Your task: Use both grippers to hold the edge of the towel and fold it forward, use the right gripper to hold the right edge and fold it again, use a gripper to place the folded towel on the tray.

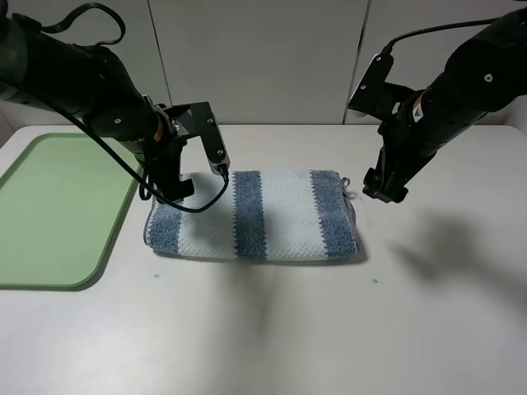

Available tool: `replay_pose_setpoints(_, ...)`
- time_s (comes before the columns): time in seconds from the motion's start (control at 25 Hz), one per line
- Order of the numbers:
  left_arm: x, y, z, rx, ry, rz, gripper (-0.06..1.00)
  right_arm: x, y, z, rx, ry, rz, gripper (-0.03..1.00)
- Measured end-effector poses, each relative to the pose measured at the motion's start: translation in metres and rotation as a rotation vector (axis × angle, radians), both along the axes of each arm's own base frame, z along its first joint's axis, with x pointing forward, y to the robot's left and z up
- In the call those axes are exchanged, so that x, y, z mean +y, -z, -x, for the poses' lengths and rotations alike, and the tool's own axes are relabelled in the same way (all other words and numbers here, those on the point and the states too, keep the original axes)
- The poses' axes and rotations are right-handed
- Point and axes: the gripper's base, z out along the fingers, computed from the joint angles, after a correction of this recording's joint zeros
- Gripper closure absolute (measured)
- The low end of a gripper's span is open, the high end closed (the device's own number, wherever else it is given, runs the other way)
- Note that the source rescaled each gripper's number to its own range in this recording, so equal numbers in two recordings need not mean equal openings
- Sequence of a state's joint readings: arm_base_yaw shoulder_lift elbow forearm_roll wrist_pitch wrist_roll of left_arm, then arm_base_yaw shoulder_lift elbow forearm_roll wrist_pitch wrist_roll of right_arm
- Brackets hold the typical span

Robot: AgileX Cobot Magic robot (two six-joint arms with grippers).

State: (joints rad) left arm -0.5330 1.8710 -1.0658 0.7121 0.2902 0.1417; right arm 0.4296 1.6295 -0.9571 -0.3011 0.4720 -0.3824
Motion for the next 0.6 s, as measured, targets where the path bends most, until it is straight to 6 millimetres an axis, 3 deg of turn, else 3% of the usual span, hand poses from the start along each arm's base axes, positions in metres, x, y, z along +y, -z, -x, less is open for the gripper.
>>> replay_pose_setpoints(0.6,-0.005,-0.0016,-0.0018,-0.027,0.03,0.046,-0.05,-0.0002,0.0004,0.0006,0.01,0.02,-0.01,-0.03)
